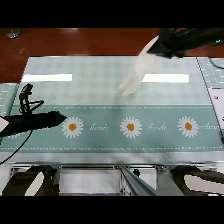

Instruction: Fold the shirts.

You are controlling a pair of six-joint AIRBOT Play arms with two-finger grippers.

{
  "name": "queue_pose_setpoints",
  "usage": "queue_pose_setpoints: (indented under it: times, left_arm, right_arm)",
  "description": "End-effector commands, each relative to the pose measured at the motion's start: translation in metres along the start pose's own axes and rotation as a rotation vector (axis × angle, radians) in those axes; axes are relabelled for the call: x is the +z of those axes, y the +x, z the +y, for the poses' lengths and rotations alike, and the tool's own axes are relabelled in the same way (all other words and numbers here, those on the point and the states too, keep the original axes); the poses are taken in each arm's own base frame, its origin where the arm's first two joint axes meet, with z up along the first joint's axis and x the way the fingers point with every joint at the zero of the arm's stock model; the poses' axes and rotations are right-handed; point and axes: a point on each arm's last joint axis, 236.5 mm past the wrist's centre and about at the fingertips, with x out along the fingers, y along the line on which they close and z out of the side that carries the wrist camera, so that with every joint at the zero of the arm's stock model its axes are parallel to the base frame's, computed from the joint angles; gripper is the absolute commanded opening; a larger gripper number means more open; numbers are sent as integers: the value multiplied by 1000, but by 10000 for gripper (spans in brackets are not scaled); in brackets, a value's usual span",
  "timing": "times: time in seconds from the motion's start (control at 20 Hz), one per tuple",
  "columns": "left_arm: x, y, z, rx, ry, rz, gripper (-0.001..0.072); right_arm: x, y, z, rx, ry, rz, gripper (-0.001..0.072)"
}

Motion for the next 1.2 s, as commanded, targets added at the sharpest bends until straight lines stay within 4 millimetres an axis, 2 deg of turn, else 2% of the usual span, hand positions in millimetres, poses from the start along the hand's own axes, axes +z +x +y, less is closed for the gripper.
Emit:
queue_pose_setpoints:
  times: [0.0,0.1,0.25,0.3,0.4,0.55,0.65,0.75,0.85,0.9,0.95,1.0,1.05,1.1,1.15]
  left_arm:
    - [0,0,0,0,0,1,32]
    - [0,0,0,1,0,0,32]
    - [2,0,1,2,0,-9,32]
    - [2,0,1,2,0,-9,32]
    - [4,0,1,3,0,-19,32]
    - [11,0,2,7,0,-45,32]
    - [13,0,2,9,1,-55,32]
    - [16,0,3,11,1,-69,32]
    - [18,-1,3,12,1,-78,32]
    - [18,-1,3,12,1,-78,32]
    - [18,-1,3,12,1,-77,32]
    - [18,-1,3,12,0,-77,32]
    - [18,-1,3,12,1,-78,32]
    - [20,-1,3,13,6,-83,32]
    - [26,-2,2,15,38,-93,32]
  right_arm:
    - [6,-80,-47,-178,84,-45,35]
    - [-11,-126,-95,-352,195,-49,36]
    - [-58,-193,-150,-608,340,0,33]
    - [-64,-208,-154,-631,361,-28,33]
    - [-90,-232,-167,-683,423,-53,33]
    - [-168,-264,-203,-855,611,-30,34]
    - [-239,-280,-226,-1003,770,26,34]
    - [-308,-292,-239,-1147,934,77,34]
    - [-361,-288,-245,-1228,1060,84,37]
    - [-380,-283,-247,-1254,1108,69,42]
    - [-396,-280,-251,-1282,1158,48,184]
    - [-404,-279,-255,-1293,1170,39,447]
    - [-403,-281,-260,-1297,1153,35,638]
    - [-395,-284,-264,-1291,1136,20,629]
    - [-375,-283,-270,-1250,1105,-18,629]
